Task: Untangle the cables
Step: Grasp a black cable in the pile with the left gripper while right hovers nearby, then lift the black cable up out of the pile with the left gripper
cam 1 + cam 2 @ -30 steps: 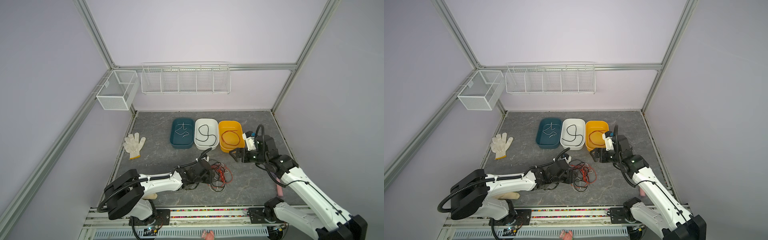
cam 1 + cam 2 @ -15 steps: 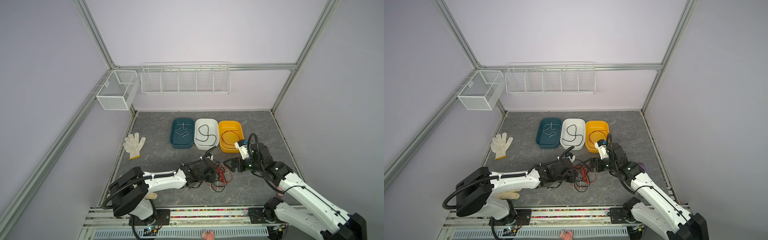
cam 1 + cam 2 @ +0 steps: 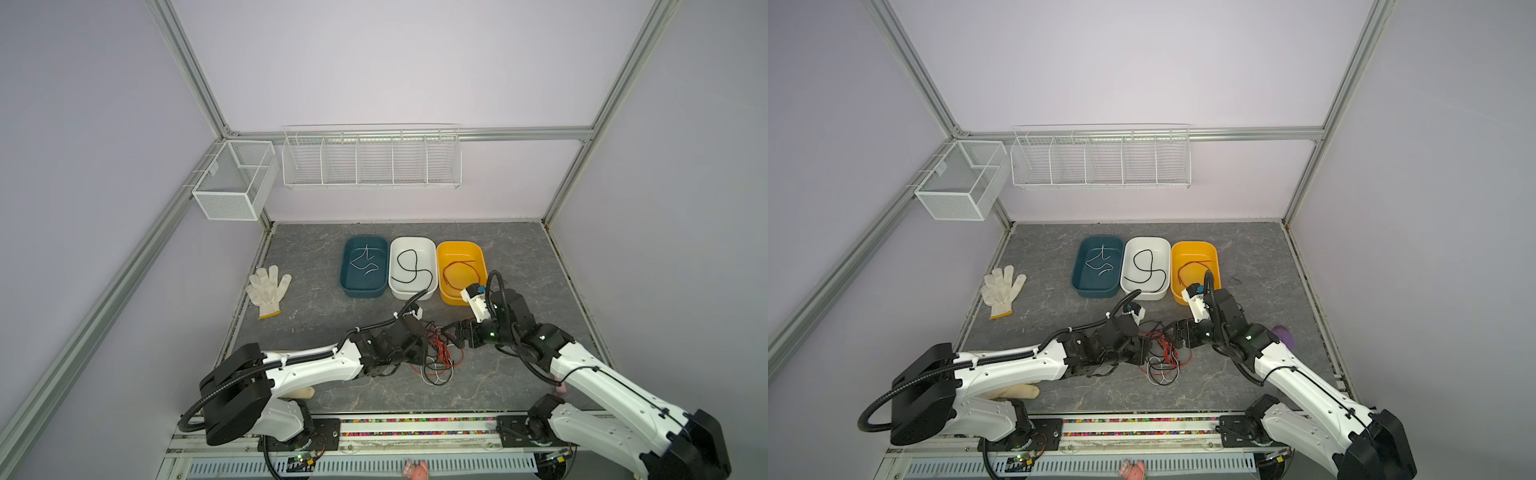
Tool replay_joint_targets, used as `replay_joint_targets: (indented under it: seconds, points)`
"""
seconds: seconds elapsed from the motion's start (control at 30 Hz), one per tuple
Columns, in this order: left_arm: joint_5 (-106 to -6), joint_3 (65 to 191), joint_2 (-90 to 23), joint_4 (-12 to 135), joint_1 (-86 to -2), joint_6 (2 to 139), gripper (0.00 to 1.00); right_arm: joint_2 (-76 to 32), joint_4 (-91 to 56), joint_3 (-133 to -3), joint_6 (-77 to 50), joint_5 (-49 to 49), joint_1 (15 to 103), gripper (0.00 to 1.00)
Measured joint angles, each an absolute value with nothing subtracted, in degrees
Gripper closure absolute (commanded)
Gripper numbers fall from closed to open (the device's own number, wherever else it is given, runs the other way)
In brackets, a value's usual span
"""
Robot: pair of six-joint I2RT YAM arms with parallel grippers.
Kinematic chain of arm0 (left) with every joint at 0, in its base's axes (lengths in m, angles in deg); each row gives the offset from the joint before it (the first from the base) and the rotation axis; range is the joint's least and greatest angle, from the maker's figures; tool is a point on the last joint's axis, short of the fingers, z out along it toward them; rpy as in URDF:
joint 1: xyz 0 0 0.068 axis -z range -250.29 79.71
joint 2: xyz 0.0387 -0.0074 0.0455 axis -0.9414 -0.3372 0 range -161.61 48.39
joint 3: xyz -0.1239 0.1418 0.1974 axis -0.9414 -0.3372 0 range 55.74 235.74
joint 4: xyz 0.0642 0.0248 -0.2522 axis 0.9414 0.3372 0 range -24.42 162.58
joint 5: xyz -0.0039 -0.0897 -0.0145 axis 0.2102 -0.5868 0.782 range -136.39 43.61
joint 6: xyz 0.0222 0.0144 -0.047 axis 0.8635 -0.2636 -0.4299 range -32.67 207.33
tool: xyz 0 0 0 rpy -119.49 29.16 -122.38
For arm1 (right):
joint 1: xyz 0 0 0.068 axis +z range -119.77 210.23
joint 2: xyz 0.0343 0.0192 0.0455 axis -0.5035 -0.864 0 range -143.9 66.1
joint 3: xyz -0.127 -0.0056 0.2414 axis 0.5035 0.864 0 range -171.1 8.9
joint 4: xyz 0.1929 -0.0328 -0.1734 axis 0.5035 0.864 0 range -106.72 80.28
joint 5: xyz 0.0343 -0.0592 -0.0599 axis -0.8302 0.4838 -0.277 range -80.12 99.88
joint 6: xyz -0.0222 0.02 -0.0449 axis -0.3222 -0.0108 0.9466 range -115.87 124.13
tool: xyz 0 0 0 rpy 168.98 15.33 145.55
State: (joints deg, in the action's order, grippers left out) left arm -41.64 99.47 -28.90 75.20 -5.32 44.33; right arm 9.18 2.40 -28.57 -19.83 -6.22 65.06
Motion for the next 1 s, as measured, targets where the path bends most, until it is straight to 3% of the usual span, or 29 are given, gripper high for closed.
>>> replay_joint_targets:
  seconds: [0.23, 1.0]
  points:
    - [-39.0, 96.6, -18.2, 76.7, -5.3, 44.5, 1.0, 7.5, 0.3, -27.8, -19.8, -5.1, 66.8, 0.12]
    - [-33.7, 101.0, -0.7, 85.5, -5.3, 49.7, 1.0, -0.5, -4.2, -27.1, -19.8, -1.7, 72.0, 0.12]
